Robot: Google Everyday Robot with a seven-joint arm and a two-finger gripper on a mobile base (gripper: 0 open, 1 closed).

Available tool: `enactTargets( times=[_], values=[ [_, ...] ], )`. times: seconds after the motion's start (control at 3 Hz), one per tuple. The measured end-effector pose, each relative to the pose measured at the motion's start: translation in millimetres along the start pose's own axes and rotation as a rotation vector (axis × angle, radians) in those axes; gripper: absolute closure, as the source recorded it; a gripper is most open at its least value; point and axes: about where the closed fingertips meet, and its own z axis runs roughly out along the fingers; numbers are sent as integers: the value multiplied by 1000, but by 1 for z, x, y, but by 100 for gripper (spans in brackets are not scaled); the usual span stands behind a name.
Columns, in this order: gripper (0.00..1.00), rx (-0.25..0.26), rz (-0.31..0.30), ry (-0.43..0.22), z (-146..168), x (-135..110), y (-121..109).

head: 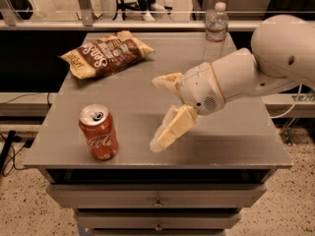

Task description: Pick coke can

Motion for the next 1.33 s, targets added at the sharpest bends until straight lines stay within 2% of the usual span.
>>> enactTargets(
  times=[0.67,1.0,1.33],
  values=[
    [0,-89,16,-283,50,-4,-4],
    [0,-128,19,-395,80,-9,-7],
    [0,-163,16,-457,105,-14,-8]
  ],
)
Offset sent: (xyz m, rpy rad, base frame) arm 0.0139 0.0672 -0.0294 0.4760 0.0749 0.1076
